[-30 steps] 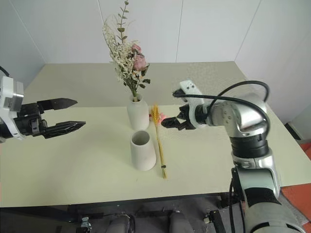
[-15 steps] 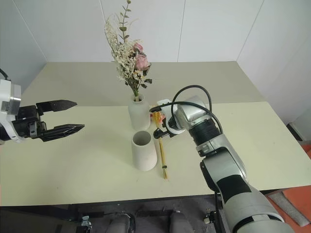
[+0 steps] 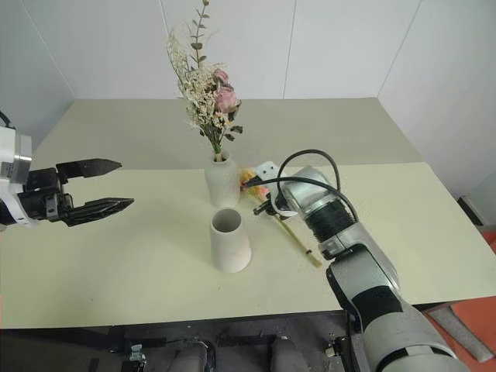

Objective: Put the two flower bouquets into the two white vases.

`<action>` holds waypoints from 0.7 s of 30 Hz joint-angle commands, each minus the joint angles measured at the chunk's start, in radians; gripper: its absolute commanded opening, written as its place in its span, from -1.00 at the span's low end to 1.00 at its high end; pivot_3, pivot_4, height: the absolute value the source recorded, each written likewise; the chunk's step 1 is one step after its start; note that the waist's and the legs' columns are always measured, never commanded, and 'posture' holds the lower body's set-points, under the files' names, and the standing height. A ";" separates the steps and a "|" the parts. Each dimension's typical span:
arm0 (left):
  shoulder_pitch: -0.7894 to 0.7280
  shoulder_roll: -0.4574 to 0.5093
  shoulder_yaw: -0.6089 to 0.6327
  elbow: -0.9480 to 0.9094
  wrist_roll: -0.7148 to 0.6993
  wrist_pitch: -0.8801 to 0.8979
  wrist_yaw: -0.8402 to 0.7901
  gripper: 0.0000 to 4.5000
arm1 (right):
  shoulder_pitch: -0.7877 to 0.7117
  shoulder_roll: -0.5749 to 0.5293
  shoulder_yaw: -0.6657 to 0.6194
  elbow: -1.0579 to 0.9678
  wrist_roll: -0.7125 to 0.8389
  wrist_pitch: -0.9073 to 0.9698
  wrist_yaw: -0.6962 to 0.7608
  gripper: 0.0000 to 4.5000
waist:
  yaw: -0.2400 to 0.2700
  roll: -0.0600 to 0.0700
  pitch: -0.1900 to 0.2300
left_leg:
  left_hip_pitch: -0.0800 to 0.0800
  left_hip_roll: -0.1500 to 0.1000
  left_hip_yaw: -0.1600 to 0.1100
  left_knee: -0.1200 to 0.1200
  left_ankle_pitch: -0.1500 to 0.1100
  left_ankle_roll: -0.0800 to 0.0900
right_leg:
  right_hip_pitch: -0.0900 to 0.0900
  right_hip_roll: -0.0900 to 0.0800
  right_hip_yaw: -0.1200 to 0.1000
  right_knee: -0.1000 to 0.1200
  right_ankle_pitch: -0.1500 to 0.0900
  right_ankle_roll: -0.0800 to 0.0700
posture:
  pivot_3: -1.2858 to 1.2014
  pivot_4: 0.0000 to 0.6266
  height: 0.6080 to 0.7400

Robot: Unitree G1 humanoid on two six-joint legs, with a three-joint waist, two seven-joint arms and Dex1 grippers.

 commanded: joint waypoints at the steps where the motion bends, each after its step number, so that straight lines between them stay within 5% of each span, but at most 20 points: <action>1: -0.023 0.003 0.006 -0.006 -0.013 -0.019 -0.006 1.00 | -0.001 -0.056 -0.162 -0.098 -0.034 0.038 -0.092 -0.98 | 0.002 0.000 0.000 | -0.001 0.000 0.000 0.000 0.000 0.000 | -0.001 0.000 0.000 0.000 0.000 0.000 | 0.03 -0.52 1.00; 7: -0.049 0.002 -0.023 0.015 -0.008 -0.024 -0.019 1.00 | 0.127 -0.071 -0.487 -0.394 -0.004 -0.031 -0.197 -0.98 | 0.001 0.000 0.000 | -0.002 0.000 0.000 0.000 0.000 0.000 | -0.002 0.000 0.000 0.000 0.000 0.000 | 0.03 -0.52 1.00; 11: -0.080 0.008 -0.046 0.042 0.000 -0.028 -0.036 1.00 | 0.191 0.038 -0.823 -0.595 0.220 -0.156 -0.143 -0.98 | -0.004 0.000 0.000 | -0.002 0.000 0.000 0.000 0.000 0.000 | -0.003 0.001 0.001 0.001 0.000 0.000 | 0.03 -0.52 1.00; 21: -0.128 0.016 -0.077 0.073 0.014 -0.026 -0.059 1.00 | 0.211 0.142 -0.888 -0.787 0.635 -0.336 0.013 -0.98 | -0.006 0.000 0.000 | 0.000 0.001 0.000 0.000 0.000 0.000 | -0.002 0.002 0.001 0.002 0.000 0.000 | 0.03 -0.52 1.00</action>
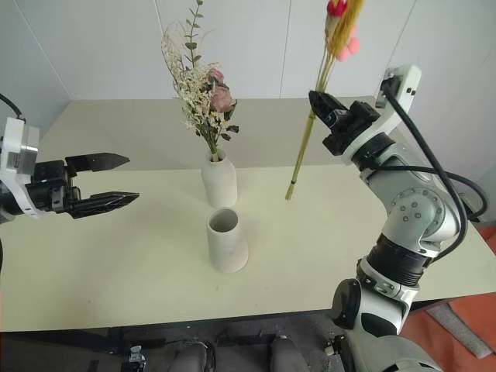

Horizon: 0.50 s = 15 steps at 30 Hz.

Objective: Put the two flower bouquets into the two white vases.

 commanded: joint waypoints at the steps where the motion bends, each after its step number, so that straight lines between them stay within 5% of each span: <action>1: -0.025 0.019 0.001 0.002 0.006 -0.018 -0.010 1.00 | -0.020 0.023 0.031 -0.069 0.126 -0.063 0.015 -0.98 | 0.001 0.000 0.000 | 0.000 0.000 0.000 0.000 0.000 0.000 | 0.000 0.000 0.000 0.000 0.000 0.000 | 0.03 -0.52 1.00; 8: -0.037 0.020 -0.008 0.001 0.013 -0.012 -0.013 1.00 | 0.018 0.096 0.190 -0.133 0.206 -0.147 0.016 -0.98 | 0.002 0.000 0.000 | 0.000 0.000 0.000 0.000 0.000 0.000 | 0.000 0.000 0.000 0.000 0.000 0.000 | 0.03 -0.52 1.00; 15: -0.031 0.027 0.002 -0.006 0.008 -0.003 -0.012 1.00 | 0.060 0.056 0.257 -0.108 0.246 -0.210 0.088 -0.98 | 0.007 0.000 0.000 | 0.000 0.000 0.000 0.000 0.000 0.000 | 0.000 0.000 0.000 0.000 0.000 0.000 | 0.03 -0.52 1.00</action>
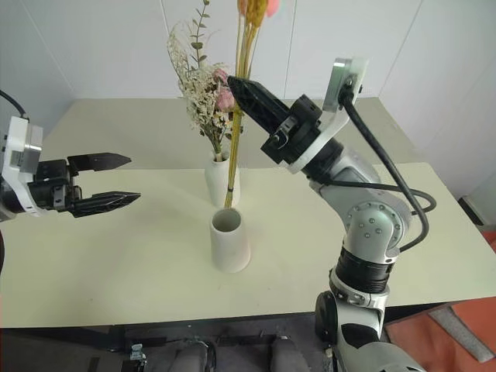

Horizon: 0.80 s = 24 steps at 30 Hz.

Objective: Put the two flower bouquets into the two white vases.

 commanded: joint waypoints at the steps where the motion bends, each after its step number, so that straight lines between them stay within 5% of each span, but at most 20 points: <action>1: -0.015 0.024 0.021 -0.020 -0.007 -0.005 -0.001 1.00 | 0.018 -0.038 0.013 -0.013 0.036 -0.058 0.052 -0.98 | 0.000 0.000 0.000 | 0.000 0.000 0.000 0.000 0.000 0.000 | 0.000 0.000 0.000 0.000 0.000 0.000 | 0.03 -0.52 1.00; 12: -0.037 0.034 0.010 -0.011 -0.005 -0.001 -0.003 1.00 | 0.116 -0.048 0.137 0.018 0.012 -0.138 0.122 -0.98 | -0.004 0.000 0.000 | 0.000 0.000 0.000 0.000 0.000 0.000 | 0.000 0.000 0.000 0.001 0.000 0.000 | 0.03 -0.52 1.00; 19: -0.046 0.039 0.007 -0.018 -0.006 0.009 0.002 1.00 | 0.202 -0.100 0.168 -0.021 0.060 -0.118 0.182 -0.04 | 0.004 0.000 0.000 | 0.000 0.000 0.000 0.000 0.000 0.000 | 0.000 0.000 0.000 0.000 0.000 0.000 | 0.03 -0.52 1.00; 24: -0.055 0.040 0.001 -0.022 -0.009 0.018 0.009 1.00 | 0.312 -0.251 0.146 -0.055 0.129 -0.063 0.291 0.71 | 0.009 0.000 0.000 | 0.000 0.000 0.000 0.000 0.000 0.000 | 0.001 0.000 0.000 0.000 0.000 0.000 | 0.03 -0.52 1.00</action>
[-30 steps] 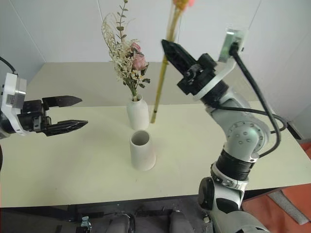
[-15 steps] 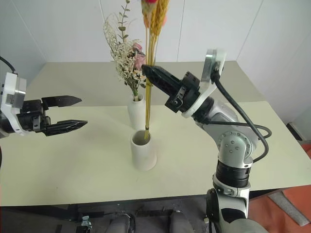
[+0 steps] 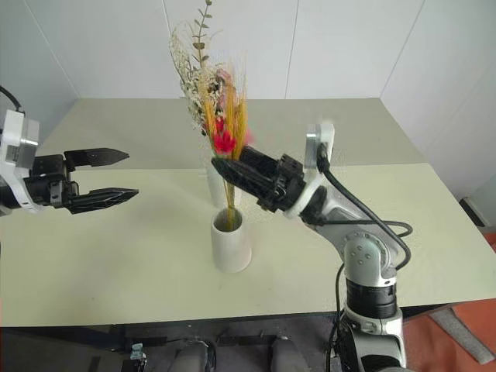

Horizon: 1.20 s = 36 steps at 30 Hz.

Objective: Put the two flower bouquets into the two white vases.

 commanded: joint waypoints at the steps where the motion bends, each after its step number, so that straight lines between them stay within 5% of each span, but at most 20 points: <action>1: -0.026 0.021 0.007 -0.021 -0.009 0.008 0.005 1.00 | 0.042 -0.107 -0.034 -0.053 0.064 0.035 0.089 0.88 | 0.003 0.000 0.000 | 0.000 0.000 0.000 0.000 0.000 0.000 | 0.000 0.000 0.000 0.000 0.000 0.000 | 0.03 -0.52 1.00; 2: -0.029 0.020 0.004 -0.020 -0.009 0.009 0.005 1.00 | 0.065 -0.163 -0.042 -0.051 0.061 0.039 0.133 0.99 | 0.005 0.000 0.000 | 0.001 0.000 0.000 0.000 0.000 0.000 | 0.001 0.000 0.000 0.000 0.000 0.000 | 0.03 -0.52 1.00; 15: -0.006 0.001 0.012 -0.030 -0.012 0.000 0.007 1.00 | 0.269 -0.690 -0.219 0.126 -0.120 -0.066 0.488 0.99 | 0.017 0.000 0.000 | 0.008 0.000 0.000 0.000 0.000 0.000 | 0.008 0.000 0.000 -0.002 -0.005 0.007 | 0.03 -0.52 1.00; 23: 0.057 0.015 0.079 -0.046 -0.033 0.001 -0.009 1.00 | 0.324 -0.787 -0.309 0.260 -0.241 -0.168 0.550 0.99 | 0.017 0.000 0.000 | 0.008 0.000 0.000 0.000 0.000 0.000 | 0.008 0.000 0.000 -0.003 -0.005 0.007 | 0.03 -0.52 1.00; 36: 0.139 0.008 0.124 -0.074 -0.040 -0.002 0.001 1.00 | 0.297 -0.775 -0.324 0.311 -0.300 -0.203 0.530 0.99 | 0.017 0.000 0.000 | 0.008 0.000 0.001 0.000 0.000 0.000 | 0.009 -0.001 0.001 -0.002 -0.005 0.007 | 0.03 -0.52 1.00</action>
